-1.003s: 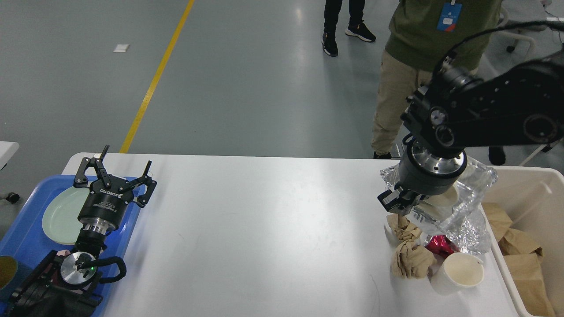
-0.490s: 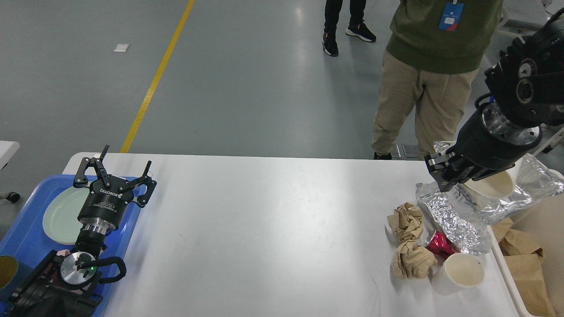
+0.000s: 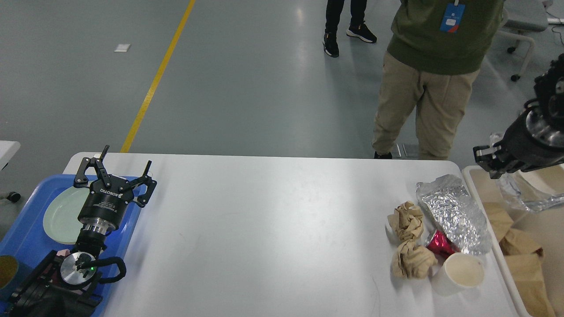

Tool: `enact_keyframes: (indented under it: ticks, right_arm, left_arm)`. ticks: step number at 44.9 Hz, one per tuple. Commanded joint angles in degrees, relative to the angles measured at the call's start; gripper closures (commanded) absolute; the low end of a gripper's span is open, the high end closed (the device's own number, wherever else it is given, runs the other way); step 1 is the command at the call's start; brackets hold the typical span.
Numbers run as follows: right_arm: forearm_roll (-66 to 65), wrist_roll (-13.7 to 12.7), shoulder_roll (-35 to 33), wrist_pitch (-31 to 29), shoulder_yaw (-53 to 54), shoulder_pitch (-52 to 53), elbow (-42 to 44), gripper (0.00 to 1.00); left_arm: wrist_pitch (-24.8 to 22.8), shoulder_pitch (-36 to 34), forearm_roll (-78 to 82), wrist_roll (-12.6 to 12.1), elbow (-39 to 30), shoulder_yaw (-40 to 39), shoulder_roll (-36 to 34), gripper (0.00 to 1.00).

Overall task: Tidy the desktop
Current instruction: 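Lower the foil sheet into the bin and open the right gripper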

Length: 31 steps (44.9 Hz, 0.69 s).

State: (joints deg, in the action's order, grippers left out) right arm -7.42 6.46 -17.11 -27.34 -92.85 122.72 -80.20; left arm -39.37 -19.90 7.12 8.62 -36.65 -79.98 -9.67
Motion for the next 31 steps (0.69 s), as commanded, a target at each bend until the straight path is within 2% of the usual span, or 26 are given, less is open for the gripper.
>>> enact_keyframes:
  ticks: [1,9,16,31]
  right_arm:
    - [2.5,-0.2,-2.9,0.2,-0.1,-12.0,11.8,1.00]
    - [4.2,-0.4,-7.8,0.8,4.3,-28.6,25.0,1.00]
    - [4.2,-1.4,-11.4,4.6,10.5,-43.2,38.8,1.00]
    - [4.1,-4.4,-11.1,12.4,25.5,-67.7,59.1,1.00]
  left_arm:
    - [0.0,0.0,0.0,0.0,0.0,0.0,0.0,0.04]
    - [0.0,0.0,0.0,0.0,0.0,0.0,0.0,0.04]
    - [0.0,0.0,0.0,0.0,0.0,0.0,-0.1,0.04]
    - [0.0,0.0,0.0,0.0,0.0,0.0,-0.1,0.04]
